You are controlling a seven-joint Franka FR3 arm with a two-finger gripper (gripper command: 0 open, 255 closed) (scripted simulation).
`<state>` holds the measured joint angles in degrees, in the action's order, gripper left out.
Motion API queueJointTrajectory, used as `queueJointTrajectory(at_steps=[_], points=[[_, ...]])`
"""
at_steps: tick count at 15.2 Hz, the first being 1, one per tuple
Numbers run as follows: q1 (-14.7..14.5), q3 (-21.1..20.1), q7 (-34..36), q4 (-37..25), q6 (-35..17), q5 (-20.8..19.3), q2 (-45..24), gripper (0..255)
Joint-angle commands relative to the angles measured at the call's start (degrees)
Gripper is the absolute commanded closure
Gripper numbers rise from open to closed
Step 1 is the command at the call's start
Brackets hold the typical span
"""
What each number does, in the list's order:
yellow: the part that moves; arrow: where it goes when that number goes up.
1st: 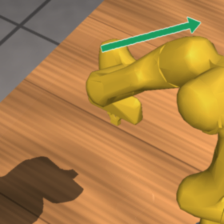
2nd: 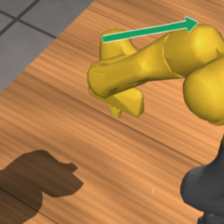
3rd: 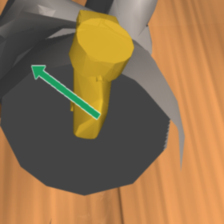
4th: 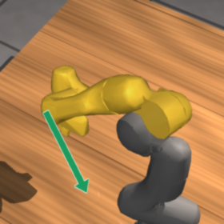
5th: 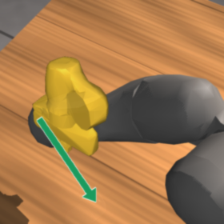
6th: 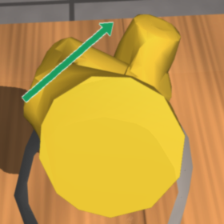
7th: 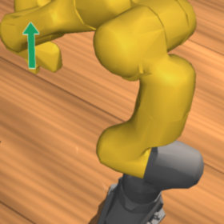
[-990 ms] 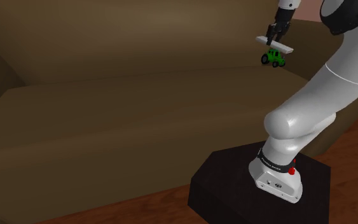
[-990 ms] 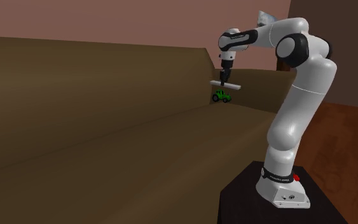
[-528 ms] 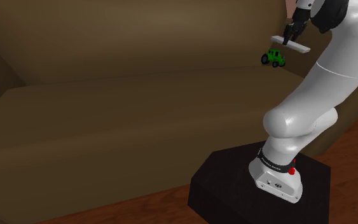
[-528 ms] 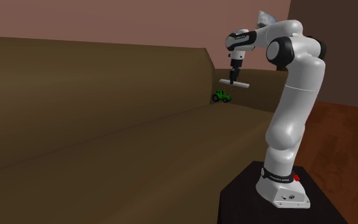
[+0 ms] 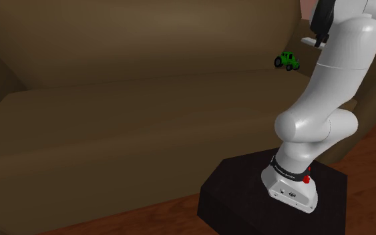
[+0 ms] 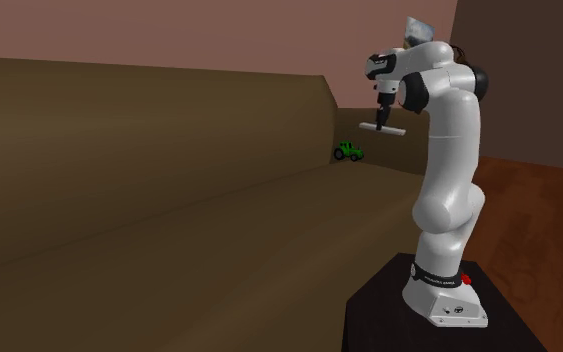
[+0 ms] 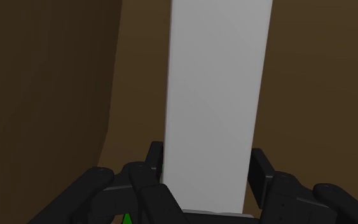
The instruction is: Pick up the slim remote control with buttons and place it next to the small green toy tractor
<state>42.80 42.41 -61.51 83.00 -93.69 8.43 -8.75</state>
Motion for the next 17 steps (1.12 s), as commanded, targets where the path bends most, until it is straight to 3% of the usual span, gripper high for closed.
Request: queueJointTrajectory(at_steps=[1, 17], points=[[1.23, 0.41, -1.74, -0.64, -0.40, 1.20, -1.50, 255], [-0.41, -0.08, -1.67, 13.84, -13.42, 0.02, 0.48, 255]])
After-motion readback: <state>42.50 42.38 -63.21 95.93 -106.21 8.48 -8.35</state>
